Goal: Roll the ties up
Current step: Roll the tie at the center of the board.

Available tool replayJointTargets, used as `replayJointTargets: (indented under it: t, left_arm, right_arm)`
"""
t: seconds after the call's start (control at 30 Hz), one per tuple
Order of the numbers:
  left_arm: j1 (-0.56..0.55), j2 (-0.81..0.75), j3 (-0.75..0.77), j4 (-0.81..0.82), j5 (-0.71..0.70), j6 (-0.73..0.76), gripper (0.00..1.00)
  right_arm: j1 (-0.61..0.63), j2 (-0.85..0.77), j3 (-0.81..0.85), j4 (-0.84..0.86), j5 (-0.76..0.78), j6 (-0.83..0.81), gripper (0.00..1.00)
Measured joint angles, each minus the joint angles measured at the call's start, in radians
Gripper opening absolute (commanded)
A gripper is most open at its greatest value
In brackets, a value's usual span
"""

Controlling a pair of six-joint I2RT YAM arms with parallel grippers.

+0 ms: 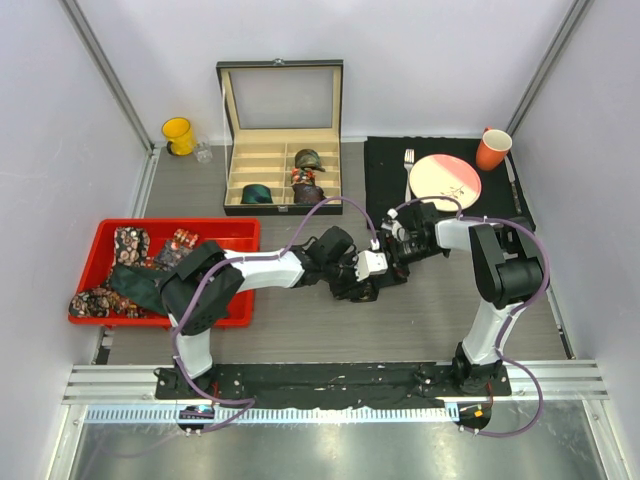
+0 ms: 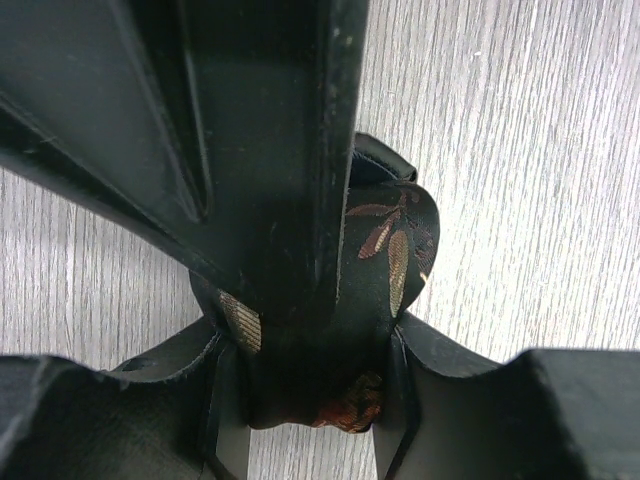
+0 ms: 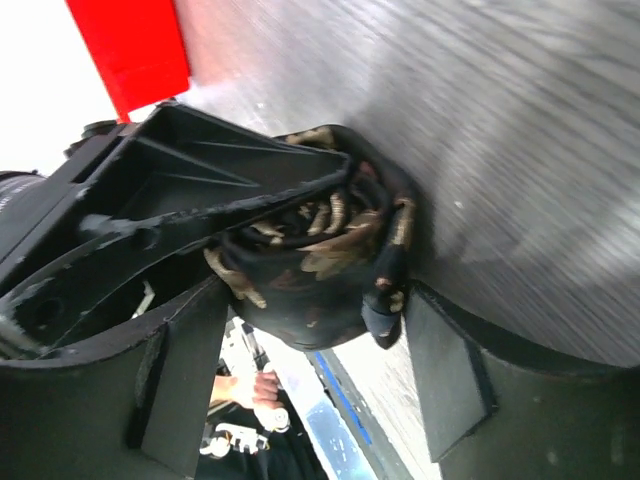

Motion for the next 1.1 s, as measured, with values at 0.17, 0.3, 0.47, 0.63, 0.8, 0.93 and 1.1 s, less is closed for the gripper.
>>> replayJointTargets:
  t: [0.17,0.3,0.47,0.63,0.8,0.93,1.1]
  left_arm:
    - [0.0,0.001,0.001,0.0,0.0,0.001,0.03]
    - [0.0,0.002,0.002,-0.001,0.0,0.001,0.07]
    - [0.0,0.003,0.002,-0.001,0.001,0.001,0.14]
    - [0.0,0.004,0.005,-0.006,0.0,0.0,0.37]
    - [0.0,-0.006,-0.011,0.01,-0.006,-0.006,0.68]
    - [-0.001,-0.063,-0.077,0.031,-0.033,-0.019,1.0]
    - [-0.001,-0.204,-0.168,0.026,-0.071,-0.048,1.0]
  right_arm:
    - [0.0,0.0,0.011,-0.031,0.028,-0.016,0.38]
    - [0.002,0.002,0.024,-0.042,0.003,-0.017,0.38]
    - [0.004,0.022,0.026,-0.044,-0.011,-0.014,0.44]
    - [0.004,0.023,0.031,-0.051,-0.026,-0.013,0.01]
    - [0.005,0.024,0.046,-0.082,-0.019,-0.029,0.01]
    - [0.013,0.024,0.047,-0.088,-0.004,-0.047,0.01]
    - [0.018,0.018,0.047,-0.093,0.002,-0.059,0.01]
